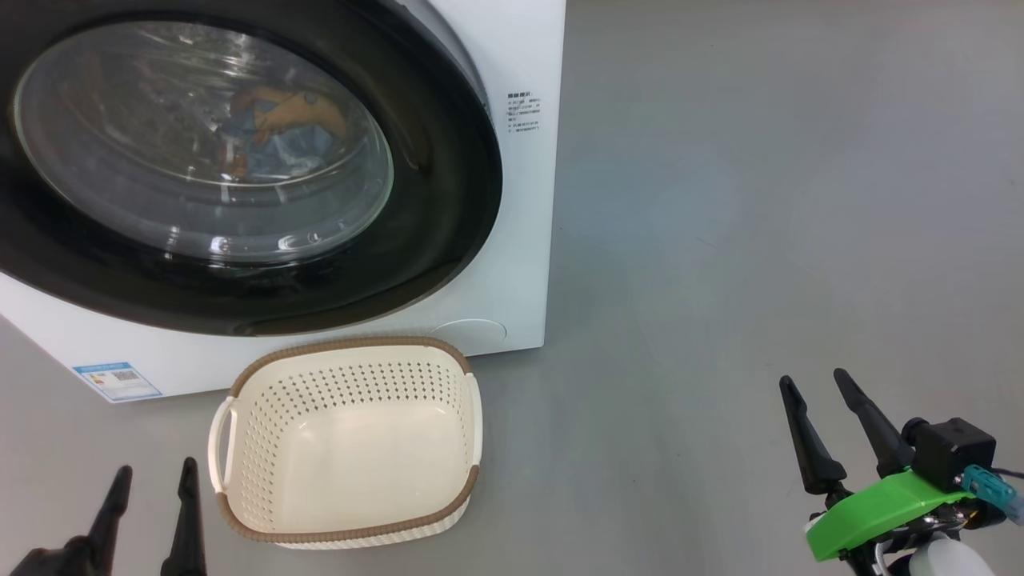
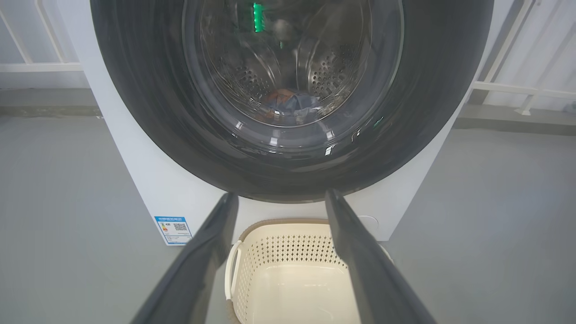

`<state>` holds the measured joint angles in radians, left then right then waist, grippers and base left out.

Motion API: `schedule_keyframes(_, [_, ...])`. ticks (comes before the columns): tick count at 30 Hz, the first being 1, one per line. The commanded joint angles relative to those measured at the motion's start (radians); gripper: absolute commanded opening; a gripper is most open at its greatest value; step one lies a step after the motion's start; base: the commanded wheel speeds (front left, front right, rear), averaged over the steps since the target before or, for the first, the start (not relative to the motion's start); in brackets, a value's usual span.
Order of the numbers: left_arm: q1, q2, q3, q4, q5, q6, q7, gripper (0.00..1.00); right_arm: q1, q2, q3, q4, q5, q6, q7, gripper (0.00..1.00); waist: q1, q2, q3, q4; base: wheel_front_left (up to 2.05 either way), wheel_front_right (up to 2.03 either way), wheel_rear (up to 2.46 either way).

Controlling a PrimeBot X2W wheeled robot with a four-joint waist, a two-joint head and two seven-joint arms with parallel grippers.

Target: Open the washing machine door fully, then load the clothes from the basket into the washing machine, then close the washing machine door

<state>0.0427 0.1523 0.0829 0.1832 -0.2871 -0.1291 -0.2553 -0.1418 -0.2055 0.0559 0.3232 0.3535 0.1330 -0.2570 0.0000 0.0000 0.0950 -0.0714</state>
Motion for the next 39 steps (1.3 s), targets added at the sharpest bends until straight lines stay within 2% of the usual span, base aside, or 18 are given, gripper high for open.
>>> schedule_keyframes(1, [0.0, 0.0, 0.0, -0.001, 0.0, 0.0, 0.0, 0.0, 0.0, 0.0, 0.0, 0.0, 0.0, 0.0, 0.0, 0.0, 0.0, 0.0, 0.0, 0.0, 0.0, 0.0, 0.0])
schedule_keyframes(7, [0.002, -0.044, -0.014, 0.055, -0.008, 0.0, 0.004, 0.0, 0.012, 0.031, 0.002, 0.057, 0.009, 0.0, 0.003, 0.0, 0.0, 0.0, 0.0, 0.0, 0.0, 0.0, 0.0])
schedule_keyframes(13, [-0.004, -0.046, -0.011, 0.053, -0.072, 0.0, 0.022, 0.0, 0.015, 0.036, -0.005, 0.049, 0.071, 0.0, 0.02, 0.0, 0.0022, 0.0, -0.007, 0.004, 0.0, 0.0, 0.0])
schedule_keyframes(18, [-0.011, -0.049, -0.01, 0.055, -0.125, 0.0, 0.036, 0.0, 0.016, 0.04, -0.011, 0.045, 0.122, 0.0, 0.034, 0.0, 0.0001, 0.0, -0.009, 0.007, 0.0, 0.0, 0.0])
schedule_keyframes(39, [-0.038, -0.059, -0.002, 0.057, -0.346, 0.0, 0.098, 0.0, 0.018, 0.059, -0.037, 0.022, 0.334, -0.001, 0.094, 0.0, 0.0, 0.0, -0.024, 0.019, 0.0, 0.0, 0.0])
